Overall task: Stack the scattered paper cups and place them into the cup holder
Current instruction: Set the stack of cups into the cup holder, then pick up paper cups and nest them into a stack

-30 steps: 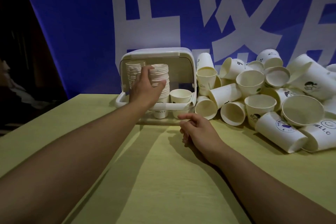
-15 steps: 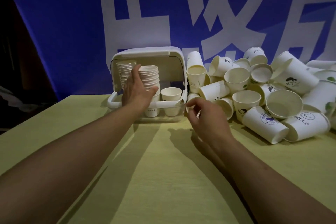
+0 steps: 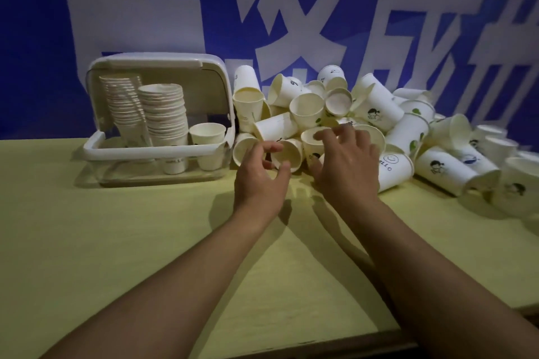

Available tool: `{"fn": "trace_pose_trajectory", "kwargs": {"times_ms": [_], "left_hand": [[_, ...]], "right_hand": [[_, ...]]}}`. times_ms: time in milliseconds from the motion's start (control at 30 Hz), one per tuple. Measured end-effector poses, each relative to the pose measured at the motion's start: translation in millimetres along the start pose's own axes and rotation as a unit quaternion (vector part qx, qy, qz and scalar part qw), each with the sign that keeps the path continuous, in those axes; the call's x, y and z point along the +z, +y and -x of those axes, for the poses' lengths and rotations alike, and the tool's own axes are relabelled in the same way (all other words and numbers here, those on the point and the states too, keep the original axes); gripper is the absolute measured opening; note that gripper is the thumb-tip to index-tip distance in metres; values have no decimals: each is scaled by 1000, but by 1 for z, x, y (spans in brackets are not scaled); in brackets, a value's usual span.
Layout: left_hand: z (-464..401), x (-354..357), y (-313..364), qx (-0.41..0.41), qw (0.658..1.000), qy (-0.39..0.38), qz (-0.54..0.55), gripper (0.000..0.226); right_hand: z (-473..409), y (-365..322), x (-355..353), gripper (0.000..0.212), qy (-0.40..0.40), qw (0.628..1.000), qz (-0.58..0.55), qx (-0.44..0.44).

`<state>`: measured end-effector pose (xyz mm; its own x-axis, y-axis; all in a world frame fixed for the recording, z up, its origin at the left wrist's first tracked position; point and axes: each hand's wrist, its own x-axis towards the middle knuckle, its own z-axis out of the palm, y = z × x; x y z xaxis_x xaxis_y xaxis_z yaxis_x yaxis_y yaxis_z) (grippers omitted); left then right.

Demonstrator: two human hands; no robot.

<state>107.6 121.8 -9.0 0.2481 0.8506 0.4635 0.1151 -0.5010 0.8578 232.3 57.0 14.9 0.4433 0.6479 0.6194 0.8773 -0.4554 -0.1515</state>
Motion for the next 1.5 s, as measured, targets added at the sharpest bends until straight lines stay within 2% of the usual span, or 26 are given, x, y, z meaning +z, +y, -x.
{"fn": "trace_pose_trajectory", "kwargs": {"times_ms": [133, 233, 300, 400, 500, 600, 667, 767, 867, 933, 1000, 1100, 1167, 1233, 1300, 1400, 1500], "left_hand": [[4, -7, -13, -17, 999, -42, 17, 22], [5, -10, -13, -20, 999, -32, 35, 21], [7, -8, -11, -15, 998, -32, 46, 21], [12, -4, -9, -13, 997, -58, 41, 19], [17, -3, -11, -2, 996, -91, 20, 26], [20, -4, -11, 37, 994, -99, -5, 52], [22, -5, -8, 93, 990, -94, -40, 76], [24, -4, -4, 151, 982, -93, -60, 98], [26, -3, -3, 178, 979, -83, -49, 95], [23, -5, -3, 158, 984, -70, -35, 86], [20, -8, -5, 139, 989, -48, -27, 76], [13, -12, -9, 82, 997, 8, 12, 69], [7, -14, -13, 8, 996, 30, 81, 66], [2, -16, -16, -70, 985, 22, 158, 61], [2, -16, -16, -124, 970, -4, 209, 54], [3, -14, -15, -152, 951, -51, 262, 46], [4, -14, -16, -148, 944, -82, 282, 51]], "right_hand": [[-2, 27, 3, 86, 7, 987, -96, 125], [-10, 38, 13, 105, -26, 979, -122, 163], [-13, 44, 17, 101, -3, 977, -132, 167], [-15, 47, 20, 83, 46, 975, -147, 158], [-14, 47, 18, 76, 72, 968, -192, 147], [-7, 38, 5, 69, 145, 950, -251, 113], [-1, 25, -6, 61, 184, 929, -313, 66], [10, 5, -11, 52, 141, 909, -393, 5], [18, -5, -8, 55, 19, 890, -454, -29], [18, -4, -5, 61, -18, 869, -494, -13], [16, -3, -2, 56, -14, 863, -505, 14], [15, -3, 4, 36, -16, 899, -436, 44], [15, -1, 10, 35, -31, 922, -378, 78], [15, 2, 16, 42, -52, 939, -326, 96], [15, 2, 18, 49, -73, 940, -318, 102], [16, -1, 19, 58, -101, 925, -346, 117], [17, -5, 19, 68, -122, 916, -364, 120]]}}
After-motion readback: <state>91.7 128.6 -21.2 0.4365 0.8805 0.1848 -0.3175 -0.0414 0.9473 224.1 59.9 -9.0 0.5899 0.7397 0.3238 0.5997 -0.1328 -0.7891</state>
